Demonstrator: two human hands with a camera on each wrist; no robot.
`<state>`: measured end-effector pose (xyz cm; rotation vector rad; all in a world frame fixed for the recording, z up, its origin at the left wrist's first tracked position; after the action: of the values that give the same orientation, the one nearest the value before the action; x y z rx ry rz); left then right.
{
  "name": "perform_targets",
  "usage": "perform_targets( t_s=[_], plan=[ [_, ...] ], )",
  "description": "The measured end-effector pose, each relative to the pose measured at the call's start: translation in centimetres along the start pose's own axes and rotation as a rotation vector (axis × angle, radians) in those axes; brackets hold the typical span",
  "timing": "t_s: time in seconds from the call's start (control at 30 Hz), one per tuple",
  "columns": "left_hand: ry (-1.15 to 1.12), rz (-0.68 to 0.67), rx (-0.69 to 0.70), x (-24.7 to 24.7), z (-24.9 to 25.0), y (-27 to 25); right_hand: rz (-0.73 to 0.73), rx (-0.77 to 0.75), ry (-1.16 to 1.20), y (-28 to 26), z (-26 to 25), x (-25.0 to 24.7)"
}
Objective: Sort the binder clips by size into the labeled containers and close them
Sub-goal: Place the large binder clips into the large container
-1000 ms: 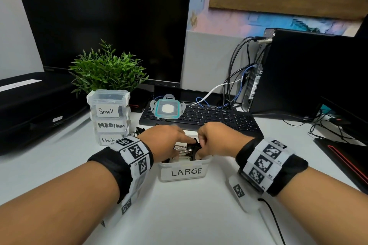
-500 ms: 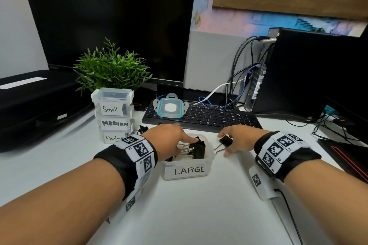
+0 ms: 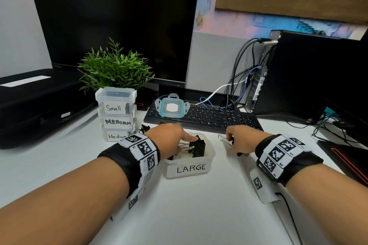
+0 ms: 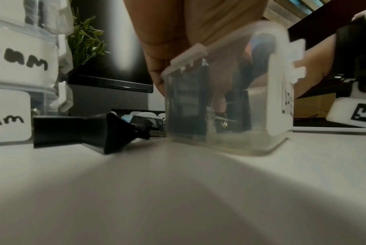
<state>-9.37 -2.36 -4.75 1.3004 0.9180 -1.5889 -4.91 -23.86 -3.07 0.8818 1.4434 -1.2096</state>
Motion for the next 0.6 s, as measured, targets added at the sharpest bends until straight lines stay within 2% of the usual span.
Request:
perform_targets(
  t_s=[0.13,0.23,0.33,0.53,0.6],
  plan=[
    [-0.012,0.01,0.001,0.0,-0.1,-0.1,0.176,-0.001,0.348,0.0,0.1,-1.3],
    [-0.012,0.009,0.001,0.0,-0.1,-0.1,0.229,-0.104,0.404,-0.5,-0.4,-2.3],
    [-0.009,0.014,0.005,0.0,-0.2,-0.1,0.207,-0.206,0.493,-1.3,-1.3,-3.0],
    [0.003,0.031,0.006,0.1,-0.1,0.2,0.07,-0.296,0.937,-2.5,-2.7,-2.7],
    [-0.003,0.036,0.01,0.1,-0.1,0.2,0.063,-0.304,0.918,-2.7,-3.0,-2.6]
  ],
)
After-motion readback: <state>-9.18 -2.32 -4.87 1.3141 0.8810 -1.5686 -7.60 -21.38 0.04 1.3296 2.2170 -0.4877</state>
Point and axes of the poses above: each hand's wrist, its own y-axis towards the middle knuckle, its own x-axis out of the palm, z = x × y, the point moved 1 cm from there along y, towards the middle knuckle, and after that the axes turned 5 degrees about -y, right-handed, at the moved point
